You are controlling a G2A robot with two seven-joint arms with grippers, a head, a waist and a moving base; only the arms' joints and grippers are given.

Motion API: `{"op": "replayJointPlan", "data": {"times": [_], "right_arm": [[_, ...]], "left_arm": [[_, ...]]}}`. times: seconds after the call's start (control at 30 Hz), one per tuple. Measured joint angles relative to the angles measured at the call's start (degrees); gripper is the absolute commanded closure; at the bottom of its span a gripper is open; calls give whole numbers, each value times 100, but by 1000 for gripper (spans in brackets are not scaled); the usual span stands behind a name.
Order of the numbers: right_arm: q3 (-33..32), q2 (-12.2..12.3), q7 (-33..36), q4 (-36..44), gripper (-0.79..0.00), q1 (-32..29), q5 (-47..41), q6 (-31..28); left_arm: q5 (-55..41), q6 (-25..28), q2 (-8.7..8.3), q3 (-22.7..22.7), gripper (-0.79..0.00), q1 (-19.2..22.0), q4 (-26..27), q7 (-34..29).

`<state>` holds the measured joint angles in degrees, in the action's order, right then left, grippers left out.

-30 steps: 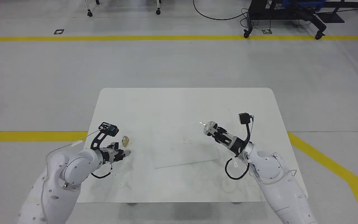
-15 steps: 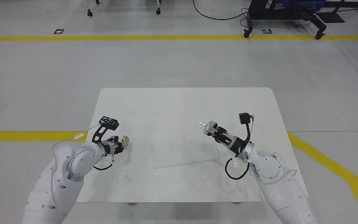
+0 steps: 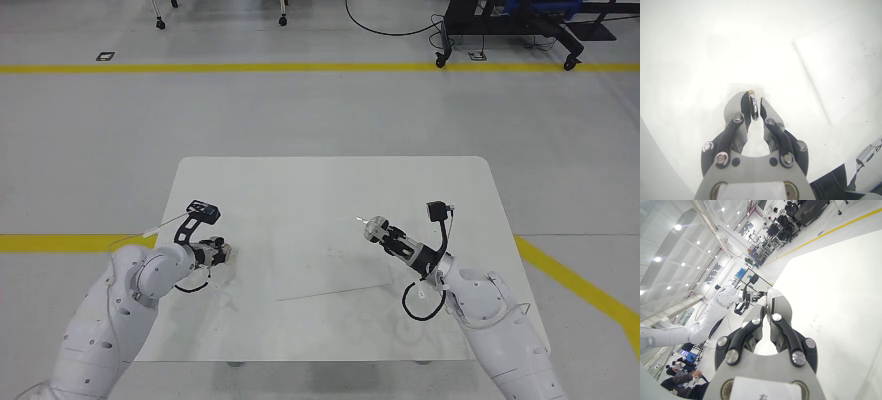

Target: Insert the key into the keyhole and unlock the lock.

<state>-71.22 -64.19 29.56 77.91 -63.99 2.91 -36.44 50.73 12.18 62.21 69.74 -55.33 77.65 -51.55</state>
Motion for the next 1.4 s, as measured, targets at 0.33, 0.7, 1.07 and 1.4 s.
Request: {"op": "replayJointPlan", "data": {"times": [0.33,0.7,1.07,1.4], "right_arm": [[0,0,0,0,0,0,0,0],[0,0,0,0,0,0,0,0],[5,-5,-27,21,0,-2,-10,26],[744,-274,-266,-141,0,524,-913,907]], "left_arm": [[-365,64,-25,206,0,-97,100,122],[-5168,1952,333,-186,0,-217,-709,943],[-5873,2037,432,-596,0,51,-1210,463],[-7752,3240,728,-1222,0,124,-1336,296]]}}
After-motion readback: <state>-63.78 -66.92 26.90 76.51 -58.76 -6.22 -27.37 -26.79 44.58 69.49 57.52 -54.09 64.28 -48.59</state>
